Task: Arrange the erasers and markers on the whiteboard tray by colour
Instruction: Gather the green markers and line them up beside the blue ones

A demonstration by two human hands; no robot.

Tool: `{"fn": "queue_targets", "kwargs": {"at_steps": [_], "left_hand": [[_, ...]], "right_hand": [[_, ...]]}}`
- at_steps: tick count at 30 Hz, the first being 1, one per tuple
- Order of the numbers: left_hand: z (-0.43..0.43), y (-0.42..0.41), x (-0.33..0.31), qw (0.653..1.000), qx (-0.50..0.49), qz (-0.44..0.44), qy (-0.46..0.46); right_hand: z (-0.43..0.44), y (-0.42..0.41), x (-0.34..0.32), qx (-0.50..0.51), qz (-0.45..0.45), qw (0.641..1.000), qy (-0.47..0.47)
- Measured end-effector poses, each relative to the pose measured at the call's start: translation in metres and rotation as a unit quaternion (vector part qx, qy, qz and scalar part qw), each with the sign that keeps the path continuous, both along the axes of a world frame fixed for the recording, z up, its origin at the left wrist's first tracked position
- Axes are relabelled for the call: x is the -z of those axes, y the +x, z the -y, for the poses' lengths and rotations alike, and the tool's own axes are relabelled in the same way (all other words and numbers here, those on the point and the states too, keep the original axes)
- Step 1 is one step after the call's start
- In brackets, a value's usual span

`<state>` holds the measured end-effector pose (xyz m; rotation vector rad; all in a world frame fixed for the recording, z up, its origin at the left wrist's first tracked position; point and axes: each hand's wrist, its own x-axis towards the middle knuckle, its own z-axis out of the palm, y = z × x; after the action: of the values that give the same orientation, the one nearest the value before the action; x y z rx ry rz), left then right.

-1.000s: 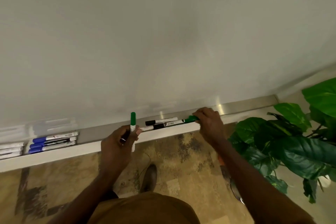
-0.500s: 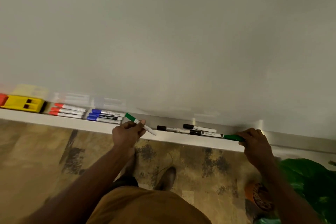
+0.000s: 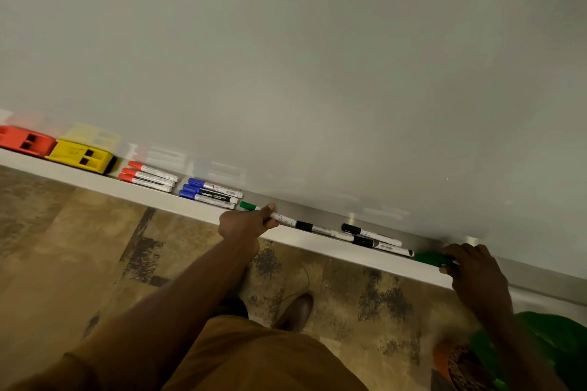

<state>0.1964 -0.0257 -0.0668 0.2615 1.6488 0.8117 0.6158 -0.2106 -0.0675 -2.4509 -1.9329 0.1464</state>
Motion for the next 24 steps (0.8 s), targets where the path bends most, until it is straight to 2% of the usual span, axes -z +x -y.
{"fn": "queue_targets", "kwargs": {"at_steps": [8, 12, 15, 21, 24], "left_hand": [[-0.006, 0.004, 0.002, 0.998, 0.042, -0.040, -0.037], [-0.002, 0.002, 0.008, 0.996, 0.058, -0.038, -0.053], [-0.001, 0.002, 0.008, 0.998, 0.034, -0.021, -0.057], [0.010, -0.004, 0.012, 0.998, 0.020, -0.014, -0.065], [0.010, -0.004, 0.010, 0.997, 0.012, -0.005, -0.074]], "right_hand": [[-0.016, -0.048, -0.017, 0.016, 0.038, 0.997, 0.072], [-0.036, -0.106, -0.027, -0.047, 0.024, 0.994, 0.092], [-0.058, -0.148, -0.031, -0.077, -0.001, 0.993, 0.092], [-0.102, -0.224, -0.041, -0.165, -0.037, 0.974, 0.151], [-0.121, -0.254, -0.039, -0.174, -0.048, 0.971, 0.157]]}}
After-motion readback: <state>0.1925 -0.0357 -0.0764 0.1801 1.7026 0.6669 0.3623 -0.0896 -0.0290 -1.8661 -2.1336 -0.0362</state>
